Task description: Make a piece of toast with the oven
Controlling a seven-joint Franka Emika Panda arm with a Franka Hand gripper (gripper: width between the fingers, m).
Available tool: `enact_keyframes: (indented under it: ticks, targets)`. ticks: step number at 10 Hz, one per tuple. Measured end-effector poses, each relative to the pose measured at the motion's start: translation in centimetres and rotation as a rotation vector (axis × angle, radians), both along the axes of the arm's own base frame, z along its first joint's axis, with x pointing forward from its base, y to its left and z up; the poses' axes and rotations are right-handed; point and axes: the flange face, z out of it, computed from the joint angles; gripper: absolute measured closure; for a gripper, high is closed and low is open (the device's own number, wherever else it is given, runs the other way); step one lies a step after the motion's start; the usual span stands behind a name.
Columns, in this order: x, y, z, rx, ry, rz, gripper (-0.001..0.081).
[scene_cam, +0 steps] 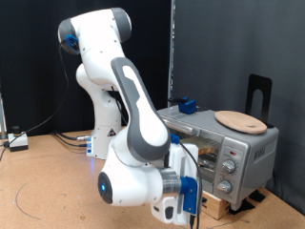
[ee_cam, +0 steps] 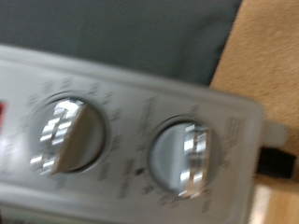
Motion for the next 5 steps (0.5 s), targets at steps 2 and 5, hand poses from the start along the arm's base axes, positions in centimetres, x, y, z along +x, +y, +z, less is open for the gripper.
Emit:
enact_keyframes:
  ticks: [2, 5]
  targets:
    - [1.0, 0.9, -1.7, 0.004, 0.006, -0.001, -0.0003]
    - [1.5, 2.9, -2.9, 0.037, 0.017, 0.017, -0.0003]
